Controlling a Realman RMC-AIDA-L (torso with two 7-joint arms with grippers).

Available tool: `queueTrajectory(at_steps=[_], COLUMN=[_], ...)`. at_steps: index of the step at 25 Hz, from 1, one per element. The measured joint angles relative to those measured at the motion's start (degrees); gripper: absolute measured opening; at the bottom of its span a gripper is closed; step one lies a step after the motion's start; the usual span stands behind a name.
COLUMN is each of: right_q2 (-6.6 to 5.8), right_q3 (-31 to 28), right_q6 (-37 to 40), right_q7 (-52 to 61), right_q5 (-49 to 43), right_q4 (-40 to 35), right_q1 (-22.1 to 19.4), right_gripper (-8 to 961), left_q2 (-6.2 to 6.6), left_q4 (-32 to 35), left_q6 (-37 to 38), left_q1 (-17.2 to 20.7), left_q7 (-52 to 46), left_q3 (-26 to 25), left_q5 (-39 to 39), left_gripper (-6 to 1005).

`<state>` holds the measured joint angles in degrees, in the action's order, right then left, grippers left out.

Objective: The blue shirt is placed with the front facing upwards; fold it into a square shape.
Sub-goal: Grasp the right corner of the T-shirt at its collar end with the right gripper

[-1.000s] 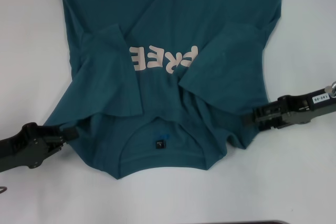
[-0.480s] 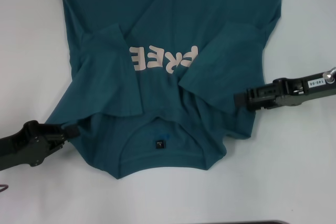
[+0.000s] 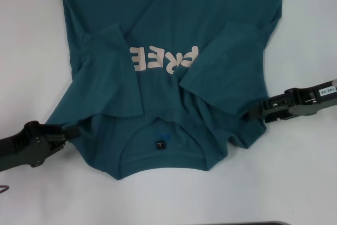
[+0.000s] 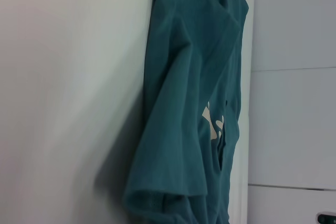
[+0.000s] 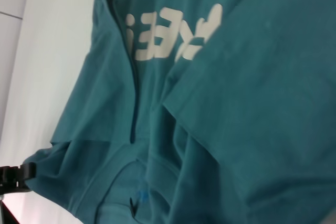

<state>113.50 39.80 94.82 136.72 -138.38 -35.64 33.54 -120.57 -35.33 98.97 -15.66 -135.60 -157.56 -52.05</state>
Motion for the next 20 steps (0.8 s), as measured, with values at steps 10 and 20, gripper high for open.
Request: queueTrajectory(at_steps=[10,20], right_q2=[-0.23,0.77], right_q3=[0.3,0.9], right_q6=[0.1,-0.6], right_q7=[0.1,0.8], right_q5=[-0.2,-3.2], right_q4=[0.0,-0.3], right_q1=[-0.2,0.5], right_gripper=[807,807], left_q2=[-0.11,-0.11], left_q4=[0.0,-0.1], left_q6=[-0.2,-0.2], left_q1=[0.0,0.1], left_q7=[0.0,0.1], left_q3=[0.2,0.0], left_q5=[0.1,-0.1], left_gripper=[12,12])
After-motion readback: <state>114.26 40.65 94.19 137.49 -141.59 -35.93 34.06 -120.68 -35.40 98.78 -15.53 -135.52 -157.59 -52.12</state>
